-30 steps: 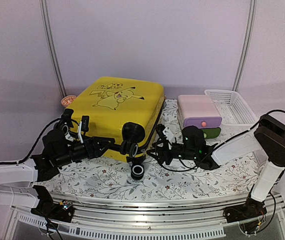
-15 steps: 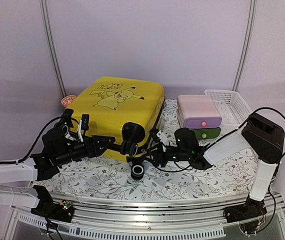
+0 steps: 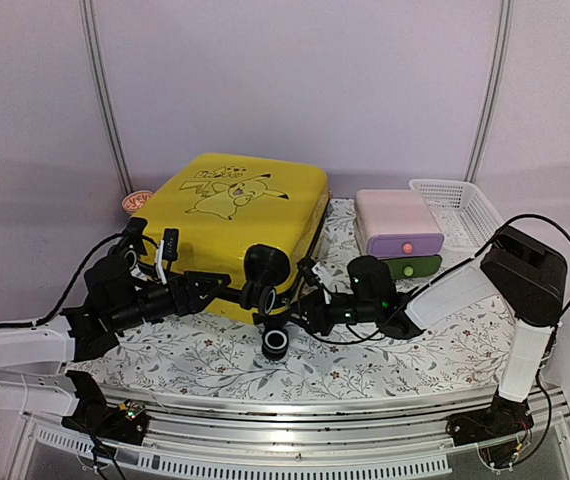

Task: Open, take out, and arrange the luggage
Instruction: Pick up the zipper from the luggage, then hold the wheels of the luggage.

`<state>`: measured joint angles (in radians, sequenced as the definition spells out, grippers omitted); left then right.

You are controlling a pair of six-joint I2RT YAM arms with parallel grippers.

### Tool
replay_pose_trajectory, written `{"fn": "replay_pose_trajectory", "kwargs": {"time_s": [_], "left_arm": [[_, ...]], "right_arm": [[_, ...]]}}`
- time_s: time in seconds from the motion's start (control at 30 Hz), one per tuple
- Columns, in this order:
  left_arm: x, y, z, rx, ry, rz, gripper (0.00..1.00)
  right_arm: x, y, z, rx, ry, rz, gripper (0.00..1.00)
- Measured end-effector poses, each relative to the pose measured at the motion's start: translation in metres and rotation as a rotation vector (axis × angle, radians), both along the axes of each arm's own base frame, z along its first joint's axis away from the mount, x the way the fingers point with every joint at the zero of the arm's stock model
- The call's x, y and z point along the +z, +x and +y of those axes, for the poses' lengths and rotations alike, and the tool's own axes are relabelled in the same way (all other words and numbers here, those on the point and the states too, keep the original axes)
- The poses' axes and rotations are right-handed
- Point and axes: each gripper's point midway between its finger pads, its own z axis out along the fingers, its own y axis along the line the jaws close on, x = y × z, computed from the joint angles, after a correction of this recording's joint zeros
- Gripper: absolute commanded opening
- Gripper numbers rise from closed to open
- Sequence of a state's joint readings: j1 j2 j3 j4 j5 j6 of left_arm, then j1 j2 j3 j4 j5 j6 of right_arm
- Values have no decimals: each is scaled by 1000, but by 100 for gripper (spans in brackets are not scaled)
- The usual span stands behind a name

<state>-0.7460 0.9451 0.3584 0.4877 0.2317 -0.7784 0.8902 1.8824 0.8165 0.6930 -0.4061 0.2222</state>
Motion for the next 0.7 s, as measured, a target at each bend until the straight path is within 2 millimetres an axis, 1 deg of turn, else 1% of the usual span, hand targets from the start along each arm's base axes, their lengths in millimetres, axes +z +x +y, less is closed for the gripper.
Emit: {"fn": "replay_pose_trajectory", "kwargs": {"time_s": [0.17,0.37,0.43,0.57,0.7], "left_arm": [[0,0,0,-1,0,0,83],[0,0,0,-3,0,0,83],[0,0,0,-3,0,0,83],[0,0,0,-3,0,0,83],[0,-1,0,-3,0,0,83]], "right_arm": [[2,-3,2,13,12,8,31],[3,-1,2,1,17,30,20],[3,-1,2,-5,17,44,14],[5,-1,4,-7,28,58,6],[11,-3,6,3,43,57,3]]}}
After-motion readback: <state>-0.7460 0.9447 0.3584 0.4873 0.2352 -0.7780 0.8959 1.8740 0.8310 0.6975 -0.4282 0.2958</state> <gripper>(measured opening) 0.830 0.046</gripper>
